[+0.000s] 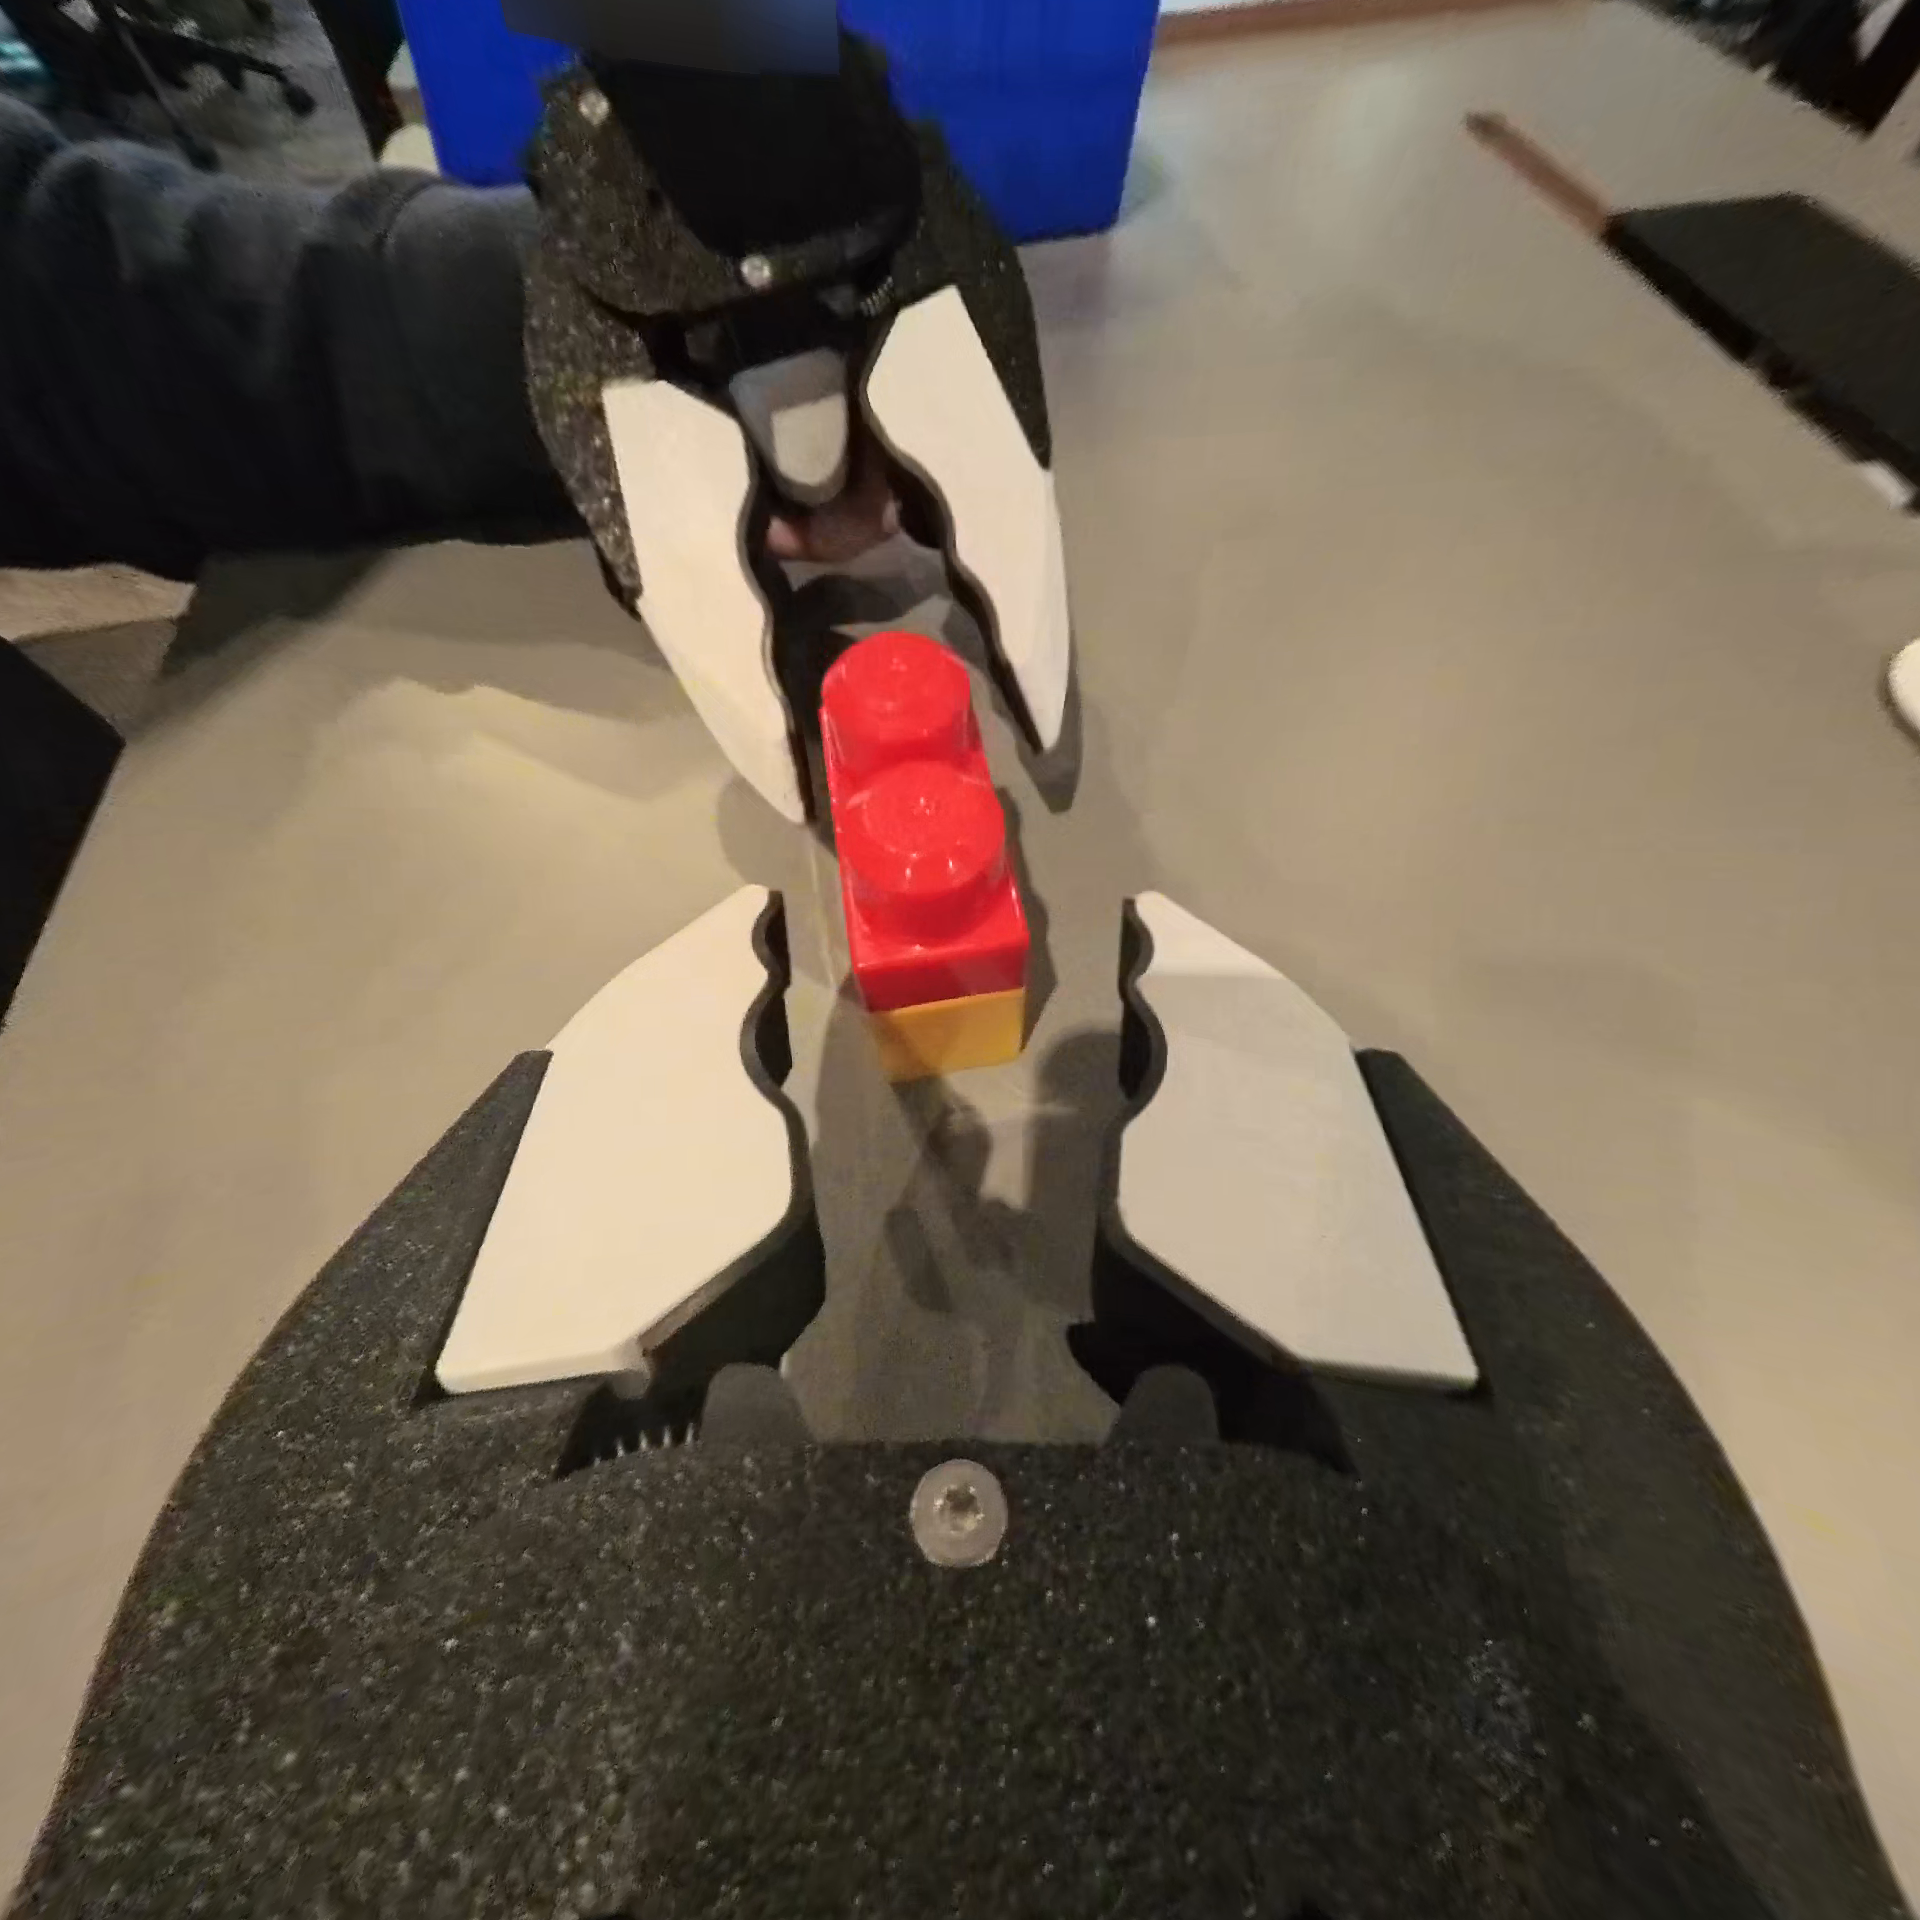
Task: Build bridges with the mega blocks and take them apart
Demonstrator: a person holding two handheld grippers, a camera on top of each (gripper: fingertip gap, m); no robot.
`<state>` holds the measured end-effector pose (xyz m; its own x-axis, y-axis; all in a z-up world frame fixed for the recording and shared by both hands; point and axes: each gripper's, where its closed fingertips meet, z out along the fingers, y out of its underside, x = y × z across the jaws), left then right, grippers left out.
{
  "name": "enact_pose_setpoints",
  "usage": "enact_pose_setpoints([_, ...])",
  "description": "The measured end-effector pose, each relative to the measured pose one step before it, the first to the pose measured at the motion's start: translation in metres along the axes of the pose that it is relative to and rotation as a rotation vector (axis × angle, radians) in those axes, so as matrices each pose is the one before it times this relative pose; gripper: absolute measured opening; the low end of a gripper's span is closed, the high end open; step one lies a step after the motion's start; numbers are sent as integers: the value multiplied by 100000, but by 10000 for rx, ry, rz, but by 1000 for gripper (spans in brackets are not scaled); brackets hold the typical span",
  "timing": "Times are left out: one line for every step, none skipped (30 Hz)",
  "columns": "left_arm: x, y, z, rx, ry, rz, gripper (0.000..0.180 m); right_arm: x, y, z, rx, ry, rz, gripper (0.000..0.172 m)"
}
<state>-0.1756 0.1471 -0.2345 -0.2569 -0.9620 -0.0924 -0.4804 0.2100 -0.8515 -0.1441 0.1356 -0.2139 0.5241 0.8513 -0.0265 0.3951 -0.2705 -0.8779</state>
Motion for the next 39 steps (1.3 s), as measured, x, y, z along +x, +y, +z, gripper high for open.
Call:
enact_pose_setpoints([-400, -415, -603, 358, -281, -92, 51, -38, -310, -152, -50, 102, -187, 62])
enact_pose_setpoints([-383, -390, -579, 376, -301, -109, 51, -65, -194, 17, -152, 73, -166, 64])
enact_pose_setpoints([-399, -380, -548, 385, -324, -160, 51, -150, -256, 158, -118, 4, -149, 65])
enact_pose_setpoints([-460, -300, -480, 335, -354, -215, 51, -223, -217, 261, -147, -69, -84, 67])
enact_pose_setpoints([-660, -225, -389, 261, -454, -243, 46, -232, -100, 325, -246, -71, -24, 68])
enact_pose_setpoints([-514, -146, -316, 206, -296, -208, 45, -236, -31, 320, -307, -83, -20, 68])
enact_pose_setpoints([-331, -58, -260, 105, -134, -234, 45, -152, 3, 283, -318, -43, -31, 68])
enact_pose_setpoints([-414, -42, -231, 56, -163, -251, 49, -77, 40, 233, -335, -8, -22, 67])
enact_pose_setpoints([-340, -88, -217, 83, -128, -185, 52, -6, 94, 183, -357, 9, -25, 67])
enact_pose_setpoints([-313, -79, -194, 69, -135, -143, 55, -18, 37, 119, -288, -11, -83, 67])
enact_pose_setpoints([-291, -16, -127, 26, -136, -89, 58, 80, -17, 65, -220, 52, -120, 64])
enact_pose_setpoints([-111, 39, -82, -3, -51, -29, 62, 82, 34, 33, -223, 28, -93, 62])
enact_pose_setpoints([-73, 74, 0, -11, -50, 11, 65, -13, -21, 17, -183, -56, -39, 60])
enact_pose_setpoints([-67, 72, 70, -10, -83, 20, 66, -7, -59, 10, -138, -52, -23, 59])
enact_pose_setpoints([26, 52, 121, -15, -20, -3, 68, -20, 50, 36, -211, -69, -10, 57])
enact_pose_setpoints([117, 96, 152, -56, 45, -19, 71, 86, 76, 75, -221, 6, -23, 57])
enact_pose_setpoints([152, 159, 131, -110, 73, 12, 73, 33, 86, 106, -213, -32, -51, 56])
enact_pose_setpoints([120, 205, 112, -130, 56, 50, 74, -48, 47, 116, -164, -106, -12, 55])
enact_pose_setpoints([31, 181, 86, -112, 6, 81, 76, -10, 45, 115, -130, -98, 1, 53])
enact_pose_setpoints([25, 155, 62, -81, 5, 83, 76, 67, 106, 79, -145, -41, -15, 51])
enact_pose_setpoints([82, 101, 45, -53, 47, 49, 77, 143, 156, 66, -163, 24, -33, 47])
enact_pose_setpoints([53, 32, 30, -11, 41, 18, 78, 87, 92, 48, -113, 8, -52, 44])
enact_pose_setpoints([23, -40, 6, 36, 14, 19, 78, 10, -36, 10, -40, -22, -39, 41])
enact_pose_setpoints([22, -53, -28, 39, 4, 29, 78, -18, -21, 5, -65, -24, 29, 40])
enact_pose_setpoints([23, -61, -26, 25, 10, 37, 78, 79, 4, -28, -71, 73, -19, 39])
enact_pose_setpoints([44, -86, -29, 49, 14, 43, 78, 51, -72, -107, 12, 97, -75, 38])
enact_pose_setpoints([33, -127, -32, 77, -5, 50, 78, -68, -201, -271, 124, 25, -14, 38])
enact_pose_setpoints([42, -150, -46, 72, -7, 46, 78, -182, -355, -493, 225, -42, 106, 37])
enact_pose_setpoints([95, -137, -22, 51, 23, 28, 78, -256, -436, -789, 241, -7, 155, 37])
enact_pose_setpoints([172, -194, -34, 48, 65, 3, 78, -306, -446, -1065, 221, 54, 43, 37])
enact_pose_setpoints([313, -333, -27, 104, 134, -18, 79, -314, -418, -1304, 196, 129, -74, 37])
enact_pose_setpoints([412, -448, -37, 153, 176, -54, 79, -244, -342, -1525, 165, 184, -129, 37])
enact_pose_setpoints([447, -464, -7, 140, 172, -51, 80, -171, -231, -1676, 128, 165, -108, 37])
enact_pose_setpoints([424, -349, 19, 77, 137, 21, 80, -30, -117, -1799, 122, 202, -87, 37])
enact_pose_setpoints([349, -225, 45, 42, 78, 94, 80, 127, 56, -1908, 74, 234, -47, 37])
enact_pose_setpoints([268, -103, 76, 7, 36, 101, 80, 289, 306, -1962, -3, 236, -29, 37])
enact_pose_setpoints([231, -15, 100, -21, 48, 91, 80, 512, 543, -1995, -52, 275, -22, 36])
enact_pose_setpoints([216, -2, 91, -3, 52, 68, 80, 732, 860, -1998, -118, 294, 56, 36])
enact_pose_setpoints([161, 44, 89, -21, 64, 26, 80, 888, 1138, -1941, -155, 240, 136, 36])
